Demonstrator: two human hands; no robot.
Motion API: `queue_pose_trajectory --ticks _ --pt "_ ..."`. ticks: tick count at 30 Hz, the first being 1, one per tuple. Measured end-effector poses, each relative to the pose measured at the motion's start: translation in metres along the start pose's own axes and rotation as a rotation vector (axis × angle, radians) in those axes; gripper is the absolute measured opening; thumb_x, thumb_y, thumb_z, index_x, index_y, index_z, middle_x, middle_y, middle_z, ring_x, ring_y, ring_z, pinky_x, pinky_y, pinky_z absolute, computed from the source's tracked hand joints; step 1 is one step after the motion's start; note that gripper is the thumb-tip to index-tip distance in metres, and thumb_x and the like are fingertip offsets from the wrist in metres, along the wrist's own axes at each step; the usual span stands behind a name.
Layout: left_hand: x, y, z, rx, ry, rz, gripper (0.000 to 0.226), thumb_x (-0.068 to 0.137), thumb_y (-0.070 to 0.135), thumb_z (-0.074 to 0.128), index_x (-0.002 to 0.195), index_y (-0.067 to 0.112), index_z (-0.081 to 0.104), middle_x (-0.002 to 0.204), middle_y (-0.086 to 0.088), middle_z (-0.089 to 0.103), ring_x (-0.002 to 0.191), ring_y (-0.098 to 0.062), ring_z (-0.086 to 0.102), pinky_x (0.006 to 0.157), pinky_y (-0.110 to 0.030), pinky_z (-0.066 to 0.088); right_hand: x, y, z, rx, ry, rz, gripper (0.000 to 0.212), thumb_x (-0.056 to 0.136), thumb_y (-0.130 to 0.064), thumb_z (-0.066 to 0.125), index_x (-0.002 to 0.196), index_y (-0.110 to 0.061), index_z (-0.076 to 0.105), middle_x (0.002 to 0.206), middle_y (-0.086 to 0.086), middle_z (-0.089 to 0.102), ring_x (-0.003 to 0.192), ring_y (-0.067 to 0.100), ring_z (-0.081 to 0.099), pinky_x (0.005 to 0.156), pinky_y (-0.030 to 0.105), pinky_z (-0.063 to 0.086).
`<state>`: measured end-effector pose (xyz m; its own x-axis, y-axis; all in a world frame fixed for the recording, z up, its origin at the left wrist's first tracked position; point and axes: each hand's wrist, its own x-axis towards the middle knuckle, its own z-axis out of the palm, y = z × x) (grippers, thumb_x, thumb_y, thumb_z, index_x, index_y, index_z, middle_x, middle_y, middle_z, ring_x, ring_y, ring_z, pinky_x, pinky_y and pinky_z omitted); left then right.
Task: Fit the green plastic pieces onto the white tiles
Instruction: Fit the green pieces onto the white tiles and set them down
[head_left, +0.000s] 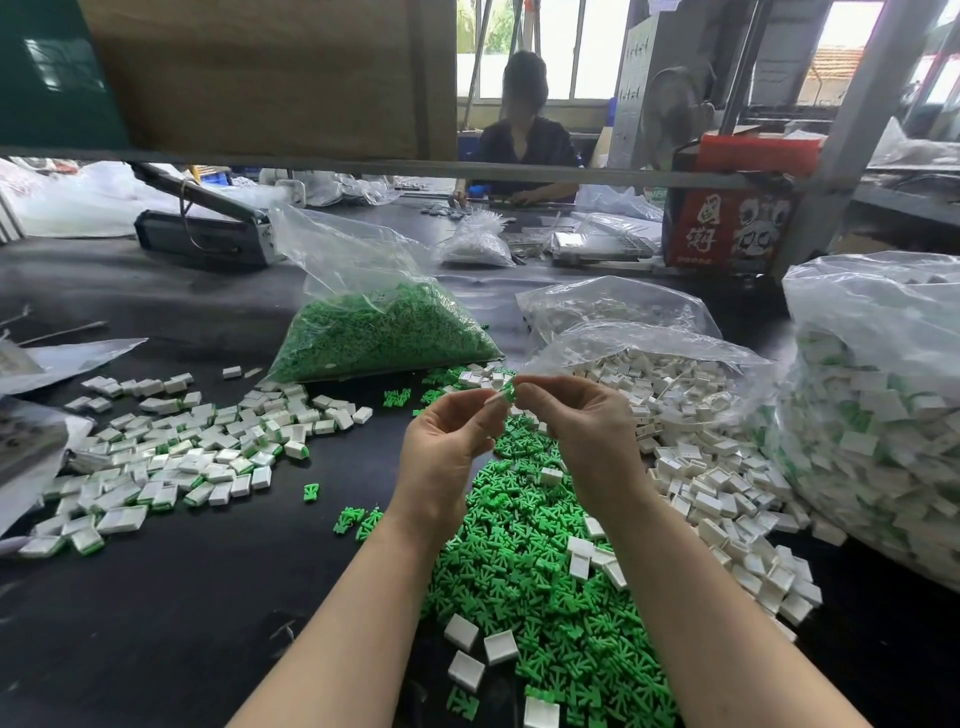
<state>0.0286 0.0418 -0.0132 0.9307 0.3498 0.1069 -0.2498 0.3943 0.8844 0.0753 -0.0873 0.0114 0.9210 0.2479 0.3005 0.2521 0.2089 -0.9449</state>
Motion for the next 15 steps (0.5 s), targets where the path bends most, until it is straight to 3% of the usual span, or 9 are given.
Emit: queue_pose_trajectory --ticks 5,9,15 --pt "-0.0029 0.0004 0.0019 0.107 0.019 0.042 0.024 0.075 0.019 0.076 0.097 0.01 0.074 0.085 -0.004 0.074 0.074 -0.009 0.066 0.064 -0.019 0.05 -0.0001 0.0001 0.0019 -0.096 0.015 -0.051 0.015 0.083 -0.002 0.072 0.098 0.002 0.074 0.09 0.011 0.076 0.082 0.017 0.072 0.072 0.019 0.055" --pt "-0.0042 -0.0001 0.0027 0.29 0.019 0.135 0.013 0.083 0.009 0.074 0.094 0.004 0.073 0.076 -0.006 0.074 0.065 -0.007 0.064 0.058 -0.016 0.049 0.0002 -0.0007 0.0009 -0.224 -0.021 -0.096 0.012 0.083 -0.001 0.073 0.095 -0.001 0.075 0.086 0.008 0.075 0.075 0.012 0.071 0.072 0.02 0.056" --pt "-0.0062 0.0027 0.001 0.394 0.012 0.18 0.008 0.082 0.006 0.075 0.09 0.005 0.075 0.074 -0.008 0.074 0.063 -0.008 0.065 0.058 -0.016 0.049 0.0027 -0.0046 -0.0068 -0.429 -0.11 -0.177 0.015 0.085 -0.001 0.071 0.099 -0.003 0.075 0.092 0.009 0.076 0.08 0.017 0.072 0.077 0.024 0.057"
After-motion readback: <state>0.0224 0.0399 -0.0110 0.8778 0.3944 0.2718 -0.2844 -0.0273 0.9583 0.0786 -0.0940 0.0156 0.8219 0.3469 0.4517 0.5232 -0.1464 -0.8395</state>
